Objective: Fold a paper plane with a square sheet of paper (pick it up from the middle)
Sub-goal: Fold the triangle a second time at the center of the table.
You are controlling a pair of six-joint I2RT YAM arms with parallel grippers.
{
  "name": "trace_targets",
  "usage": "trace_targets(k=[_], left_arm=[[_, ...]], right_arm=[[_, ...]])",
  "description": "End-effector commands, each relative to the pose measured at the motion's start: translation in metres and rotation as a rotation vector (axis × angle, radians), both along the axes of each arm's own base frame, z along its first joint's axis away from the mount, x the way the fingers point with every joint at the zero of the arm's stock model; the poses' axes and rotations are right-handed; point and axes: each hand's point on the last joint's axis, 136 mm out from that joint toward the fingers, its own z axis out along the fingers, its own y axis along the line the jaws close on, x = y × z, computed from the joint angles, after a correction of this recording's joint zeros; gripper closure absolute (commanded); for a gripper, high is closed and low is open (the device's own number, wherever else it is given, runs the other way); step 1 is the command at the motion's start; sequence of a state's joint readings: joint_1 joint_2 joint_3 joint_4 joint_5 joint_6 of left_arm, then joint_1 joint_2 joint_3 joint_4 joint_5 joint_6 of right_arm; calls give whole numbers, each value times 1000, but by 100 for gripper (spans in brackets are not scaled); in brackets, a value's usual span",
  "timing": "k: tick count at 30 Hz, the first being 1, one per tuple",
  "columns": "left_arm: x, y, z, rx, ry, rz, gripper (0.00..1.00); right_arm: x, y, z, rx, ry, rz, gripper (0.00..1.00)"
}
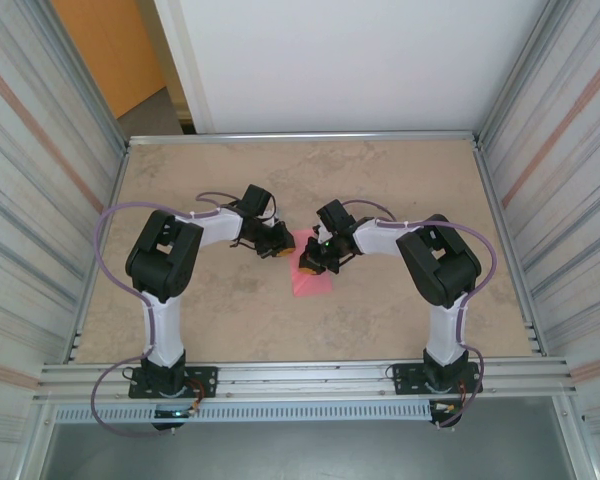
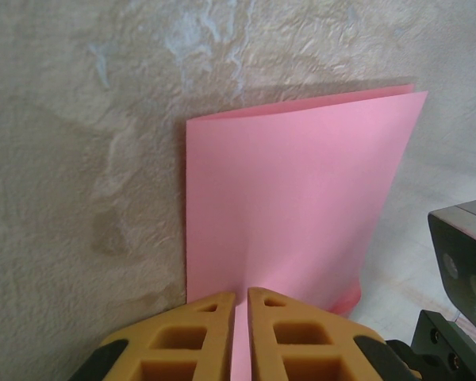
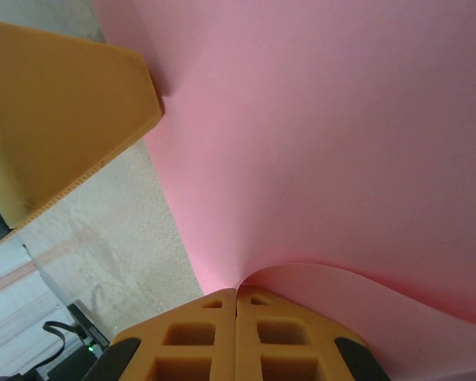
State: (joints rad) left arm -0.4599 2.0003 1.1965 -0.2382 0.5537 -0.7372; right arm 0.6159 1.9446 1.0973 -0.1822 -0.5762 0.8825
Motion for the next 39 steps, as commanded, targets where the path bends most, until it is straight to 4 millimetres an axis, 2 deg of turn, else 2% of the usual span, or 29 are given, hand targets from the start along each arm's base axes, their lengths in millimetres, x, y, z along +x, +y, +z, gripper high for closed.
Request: trace_targets(k=[1, 11, 16, 22, 26, 31, 39], left_arm=[[-19, 7, -25, 66, 81, -11, 85], [-19, 7, -23, 63, 78, -8, 85], [-17, 5, -15, 51, 66, -7, 85], [-3, 7, 17, 17, 5, 24, 84], [5, 21, 39, 9, -43, 81, 83], [6, 36, 52, 1, -77, 123, 81], [-10, 28, 59, -68, -92, 109, 83]], right_arm=[[-4, 0, -8, -24, 21, 13, 100], [-8, -6, -18, -59, 46, 6, 95], [-11, -9, -23, -74, 63, -3, 88], [-11, -10, -24, -83, 70, -11, 73], [-11, -10, -24, -85, 69, -10, 65], [-11, -11, -26, -94, 70, -9, 64], [-16, -20, -37, -140, 88, -18, 67]])
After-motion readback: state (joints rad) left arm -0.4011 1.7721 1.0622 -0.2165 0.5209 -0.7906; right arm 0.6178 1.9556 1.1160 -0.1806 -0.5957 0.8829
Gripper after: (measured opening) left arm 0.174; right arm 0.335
